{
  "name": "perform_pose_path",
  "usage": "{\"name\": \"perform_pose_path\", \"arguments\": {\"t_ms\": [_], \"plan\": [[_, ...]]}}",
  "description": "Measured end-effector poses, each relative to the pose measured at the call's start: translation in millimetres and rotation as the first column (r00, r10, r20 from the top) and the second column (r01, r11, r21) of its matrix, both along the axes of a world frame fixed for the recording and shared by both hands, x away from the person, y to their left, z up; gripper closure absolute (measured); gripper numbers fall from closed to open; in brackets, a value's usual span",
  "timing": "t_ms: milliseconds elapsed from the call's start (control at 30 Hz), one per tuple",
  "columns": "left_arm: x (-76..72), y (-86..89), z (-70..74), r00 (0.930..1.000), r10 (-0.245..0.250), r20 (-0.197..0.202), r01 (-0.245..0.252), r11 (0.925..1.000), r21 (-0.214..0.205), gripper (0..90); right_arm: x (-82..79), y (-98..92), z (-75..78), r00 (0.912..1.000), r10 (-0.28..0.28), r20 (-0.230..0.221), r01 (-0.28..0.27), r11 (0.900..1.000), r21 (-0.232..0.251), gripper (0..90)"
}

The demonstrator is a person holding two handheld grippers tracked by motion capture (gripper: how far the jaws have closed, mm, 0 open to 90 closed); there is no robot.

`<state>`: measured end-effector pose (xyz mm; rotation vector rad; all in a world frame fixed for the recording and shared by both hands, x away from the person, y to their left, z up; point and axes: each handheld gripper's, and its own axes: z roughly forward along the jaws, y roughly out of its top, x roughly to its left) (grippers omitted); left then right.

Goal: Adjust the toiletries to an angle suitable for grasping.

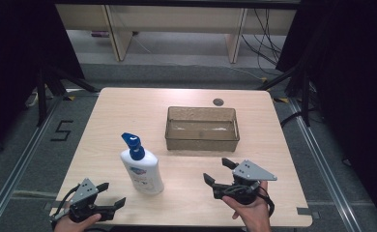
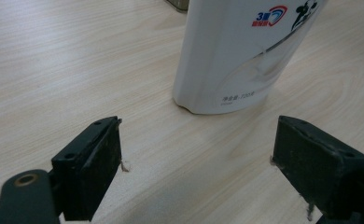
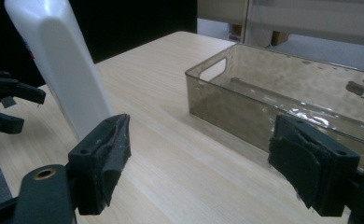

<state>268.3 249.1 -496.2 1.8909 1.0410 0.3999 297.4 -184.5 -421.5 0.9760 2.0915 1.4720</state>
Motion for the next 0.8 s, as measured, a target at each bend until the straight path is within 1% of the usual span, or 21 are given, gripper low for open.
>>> {"name": "perform_pose_path", "arguments": {"t_ms": [33,67,100,133,200,267,300,367,400,433,467,500,600,667,700,767,800], "plan": [[0.1,0.2,0.2,1.0000,-0.002,-0.002,0.002,1.0000,0.002,14.8,0.1,2.4,0.3,0.9998,0.009,-0.019,-0.009,0.9999,0.006,20.9],[0.1,-0.1,-0.1,1.0000,0.001,-0.002,-0.001,1.0000,0.003,14.8,1.8,6.3,0.3,0.9996,0.020,-0.020,-0.020,0.9995,0.024,20.9],[0.1,-0.4,-0.6,1.0000,0.001,-0.002,-0.001,1.0000,0.002,14.8,1.8,6.3,0.3,0.9996,0.020,-0.020,-0.020,0.9995,0.024,20.9],[0.0,-0.6,-0.5,1.0000,0.002,-0.004,-0.002,1.0000,0.005,14.8,3.3,9.2,2.3,0.9994,0.033,-0.012,-0.032,0.9991,0.028,21.0],[0.1,-1.1,-0.4,1.0000,0.002,-0.003,-0.002,1.0000,0.004,14.9,3.0,12.7,4.9,0.9994,0.030,-0.019,-0.029,0.9991,0.031,21.0],[-0.3,-1.6,-0.8,1.0000,0.000,-0.005,0.000,1.0000,0.002,14.9,4.9,14.9,6.9,0.9987,0.051,-0.001,-0.050,0.9983,0.029,21.0],[-0.3,-1.5,-0.9,1.0000,0.002,-0.006,-0.002,1.0000,0.002,14.9,4.4,16.5,8.5,0.9987,0.051,-0.006,-0.051,0.9981,0.034,21.0],[0.1,-1.0,-0.9,1.0000,0.000,-0.009,0.000,1.0000,0.006,14.9,4.6,17.0,9.5,0.9986,0.052,-0.003,-0.052,0.9982,0.030,21.0],[0.3,-1.3,-1.3,1.0000,0.003,-0.009,-0.003,1.0000,0.001,14.8,6.2,17.8,12.3,0.9981,0.058,0.020,-0.058,0.9980,0.025,21.0],[0.3,-1.3,-1.3,1.0000,0.003,-0.009,-0.003,1.0000,0.001,14.8,5.9,18.8,13.0,0.9982,0.060,0.011,-0.060,0.9976,0.034,21.0],[-0.4,-1.5,-0.7,0.9999,0.011,-0.013,-0.011,0.9999,0.013,14.9,7.3,19.9,14.1,0.9975,0.068,0.020,-0.069,0.9967,0.042,21.0],[0.6,-0.6,-1.6,0.9999,0.003,-0.013,-0.003,1.0000,0.007,14.8,6.7,21.0,15.6,0.9978,0.066,0.003,-0.066,0.9965,0.051,21.0],[0.6,-0.9,-1.8,0.9998,0.016,-0.015,-0.016,0.9998,0.007,14.9,8.5,24.2,18.7,0.9967,0.080,0.013,-0.080,0.9955,0.050,21.0],[1.4,-0.6,-2.5,0.9999,0.008,-0.014,-0.008,1.0000,0.003,14.8,8.8,26.6,21.1,0.9966,0.082,0.007,-0.082,0.9954,0.050,21.0],[1.4,-0.8,-2.3,0.9999,0.006,-0.016,-0.006,1.0000,0.001,14.8,10.0,27.7,21.8,0.9955,0.094,0.013,-0.094,0.9942,0.052,21.1],[1.1,-1.5,-2.1,0.9999,0.008,-0.013,-0.008,1.0000,-0.003,14.8,11.1,30.0,23.6,0.9948,0.101,0.003,-0.101,0.9924,0.070,21.1],[1.1,-1.2,-2.0,0.9999,0.008,-0.014,-0.008,1.0000,0.002,14.9,11.9,30.4,24.4,0.9941,0.109,0.003,-0.109,0.9918,0.067,21.1]]}}
